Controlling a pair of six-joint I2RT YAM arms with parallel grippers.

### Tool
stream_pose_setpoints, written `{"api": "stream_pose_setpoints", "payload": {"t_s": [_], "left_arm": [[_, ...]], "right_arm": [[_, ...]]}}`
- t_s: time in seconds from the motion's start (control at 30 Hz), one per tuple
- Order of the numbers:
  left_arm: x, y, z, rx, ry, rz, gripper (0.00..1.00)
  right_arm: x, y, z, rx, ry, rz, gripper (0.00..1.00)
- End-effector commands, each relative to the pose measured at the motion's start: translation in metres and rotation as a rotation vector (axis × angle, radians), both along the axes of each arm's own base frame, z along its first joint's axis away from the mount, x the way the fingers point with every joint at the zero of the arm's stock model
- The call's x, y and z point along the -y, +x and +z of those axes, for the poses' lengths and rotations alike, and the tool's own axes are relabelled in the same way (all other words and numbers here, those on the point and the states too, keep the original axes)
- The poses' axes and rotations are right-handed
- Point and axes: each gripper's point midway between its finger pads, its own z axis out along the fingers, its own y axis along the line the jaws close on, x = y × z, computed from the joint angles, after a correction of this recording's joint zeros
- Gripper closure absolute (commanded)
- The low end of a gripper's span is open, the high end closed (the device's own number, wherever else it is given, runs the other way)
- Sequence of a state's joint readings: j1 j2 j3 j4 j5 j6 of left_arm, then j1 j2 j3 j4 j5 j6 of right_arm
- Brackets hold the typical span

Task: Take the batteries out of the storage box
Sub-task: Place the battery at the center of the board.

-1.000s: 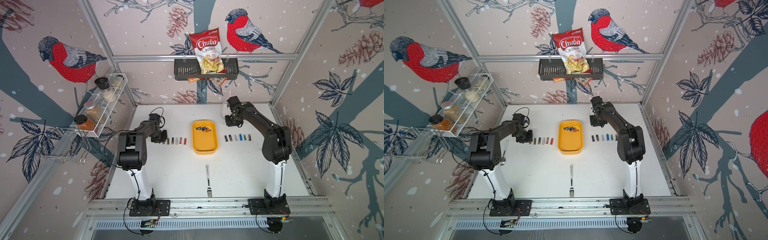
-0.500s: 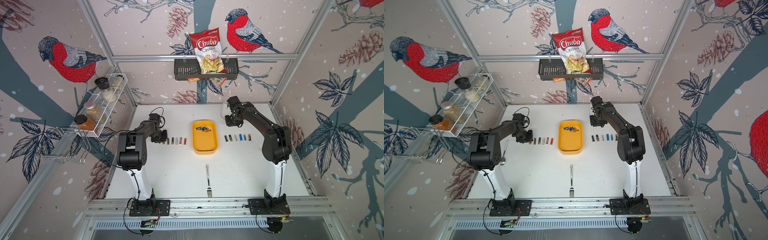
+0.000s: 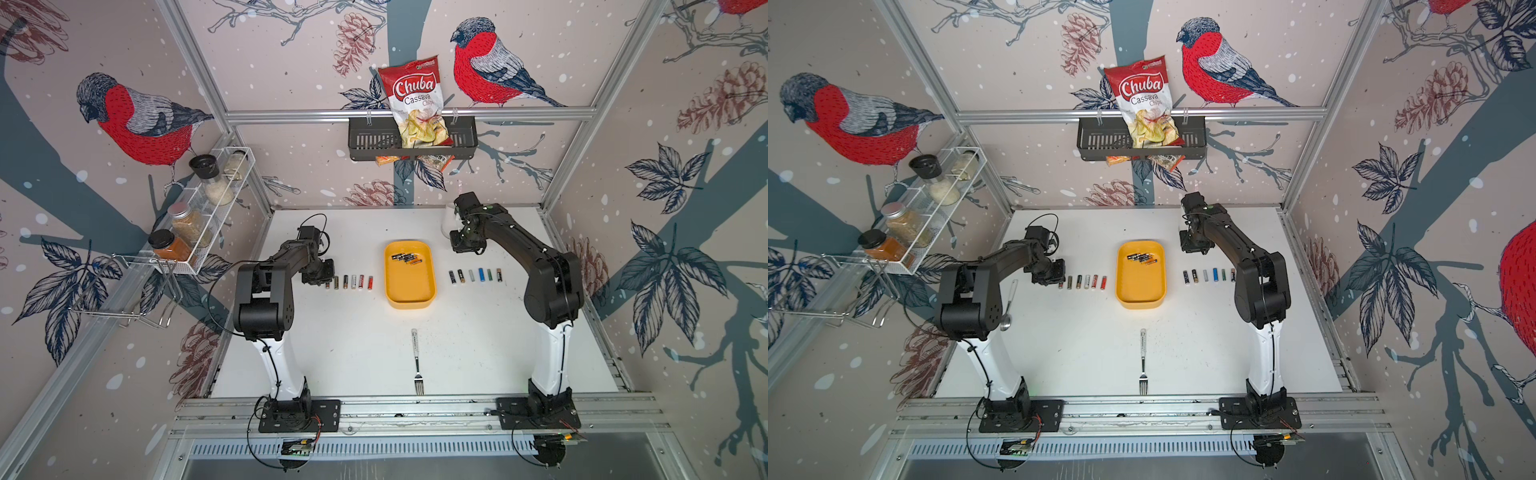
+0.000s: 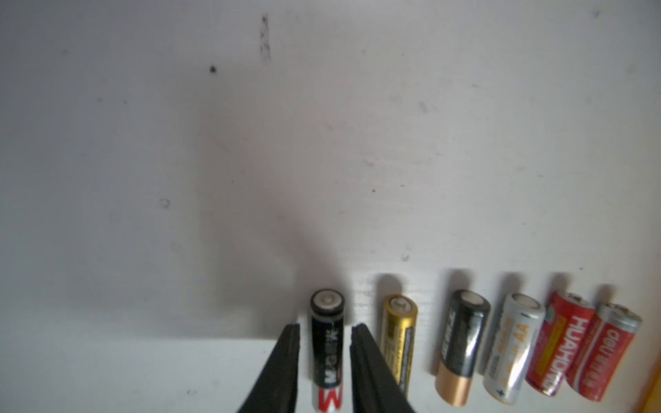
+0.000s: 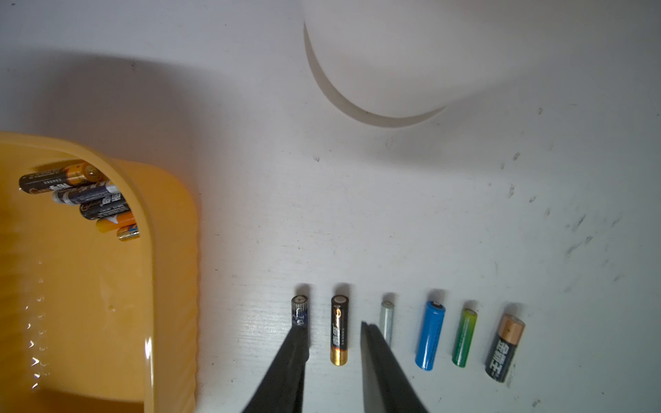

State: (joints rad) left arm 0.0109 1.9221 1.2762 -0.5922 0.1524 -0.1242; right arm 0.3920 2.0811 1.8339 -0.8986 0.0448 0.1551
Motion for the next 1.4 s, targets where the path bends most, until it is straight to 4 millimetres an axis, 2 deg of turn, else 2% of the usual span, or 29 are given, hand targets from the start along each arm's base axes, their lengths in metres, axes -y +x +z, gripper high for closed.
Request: {"api": "stream_pose_setpoints", "payload": {"t_s": [0.0, 0.2, 0.33, 0.73, 1.03, 1.37], "left_arm": [[-0.001, -0.001, 0.006, 0.001, 0.005, 0.001, 0.69], [0.0, 0.004, 0.021, 0.026, -0.001, 0.003, 0.69], [0.0, 0.007, 0.033, 0.047, -0.002, 0.006, 0.69], [0.012, 0.006, 0.052, 0.08, -0.017, -0.002, 0.68], [0.022, 0.003, 0.056, 0.086, -0.024, -0.018, 0.68], [0.033, -0.001, 0.054, 0.082, -0.036, -0.03, 0.68]], "right_arm": [[0.001, -0.001, 0.003, 0.001, -0.008, 0.003, 0.68], [-0.009, 0.0, 0.009, 0.013, 0.0, 0.015, 0.67], [-0.022, 0.001, 0.014, 0.023, 0.004, 0.038, 0.67], [-0.093, 0.001, 0.018, 0.035, 0.021, 0.156, 0.67], [-0.129, 0.0, 0.001, 0.01, 0.04, 0.215, 0.67], [-0.144, 0.001, -0.024, -0.009, 0.05, 0.246, 0.67]]}}
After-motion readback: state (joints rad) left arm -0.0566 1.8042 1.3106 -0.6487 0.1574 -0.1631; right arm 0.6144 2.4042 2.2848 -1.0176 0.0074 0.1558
